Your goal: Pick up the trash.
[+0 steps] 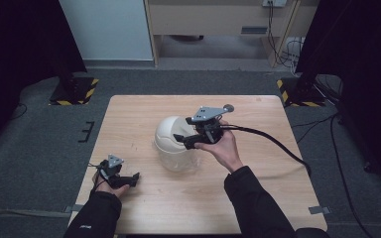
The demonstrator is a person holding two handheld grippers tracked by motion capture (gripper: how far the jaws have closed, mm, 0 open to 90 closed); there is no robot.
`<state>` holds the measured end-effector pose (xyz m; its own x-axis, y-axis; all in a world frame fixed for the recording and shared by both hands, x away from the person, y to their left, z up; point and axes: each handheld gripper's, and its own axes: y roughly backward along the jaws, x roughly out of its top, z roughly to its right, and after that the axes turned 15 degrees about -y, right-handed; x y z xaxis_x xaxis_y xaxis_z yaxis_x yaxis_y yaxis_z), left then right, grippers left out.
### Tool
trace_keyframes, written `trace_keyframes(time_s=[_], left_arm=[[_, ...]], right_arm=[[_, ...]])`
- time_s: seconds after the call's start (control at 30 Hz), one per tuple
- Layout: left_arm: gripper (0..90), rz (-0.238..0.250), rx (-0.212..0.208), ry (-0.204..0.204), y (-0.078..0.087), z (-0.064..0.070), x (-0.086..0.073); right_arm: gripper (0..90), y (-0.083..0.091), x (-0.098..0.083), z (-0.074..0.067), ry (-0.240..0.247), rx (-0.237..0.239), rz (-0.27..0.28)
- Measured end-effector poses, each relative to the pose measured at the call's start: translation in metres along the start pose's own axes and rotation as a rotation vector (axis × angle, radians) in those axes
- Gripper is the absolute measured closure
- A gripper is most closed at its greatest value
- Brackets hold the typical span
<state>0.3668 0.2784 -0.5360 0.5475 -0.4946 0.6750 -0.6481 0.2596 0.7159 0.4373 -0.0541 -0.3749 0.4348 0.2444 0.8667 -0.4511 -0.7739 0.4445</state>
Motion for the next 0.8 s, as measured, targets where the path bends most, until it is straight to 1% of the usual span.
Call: trace_keyframes(time_s=[0.07, 0.1, 0.2, 0.3, 0.5, 0.63, 0.8], left_arm=[[0.0, 0.0, 0.0, 0.0, 0.0, 0.0, 0.0], [0.0, 0.0, 0.0, 0.0, 0.0, 0.0, 0.0], [0.0, 0.0, 0.0, 0.0, 0.0, 0.0, 0.0], [0.0, 0.0, 0.0, 0.0, 0.0, 0.0, 0.0], [0.0, 0.0, 0.0, 0.0, 0.0, 0.0, 0.0], [0.0, 0.0, 0.0, 0.0, 0.0, 0.0, 0.0], [0.0, 0.0, 0.0, 0.0, 0.0, 0.0, 0.0]], right_arm=[[26.9, -0.003, -0.003, -0.001, 0.005, -0.007, -0.017], [26.9, -0.003, -0.003, -0.001, 0.005, -0.007, -0.017], [28.9, -0.007, -0.008, -0.003, 0.014, -0.011, -0.049], [29.0, -0.01, -0.011, -0.004, 0.014, -0.001, -0.058], [28.9, -0.014, -0.015, -0.006, 0.017, -0.011, -0.075], [29.3, -0.016, -0.017, -0.006, 0.008, -0.005, -0.077], [29.8, -0.018, -0.021, -0.008, 0.012, 0.0, -0.098]])
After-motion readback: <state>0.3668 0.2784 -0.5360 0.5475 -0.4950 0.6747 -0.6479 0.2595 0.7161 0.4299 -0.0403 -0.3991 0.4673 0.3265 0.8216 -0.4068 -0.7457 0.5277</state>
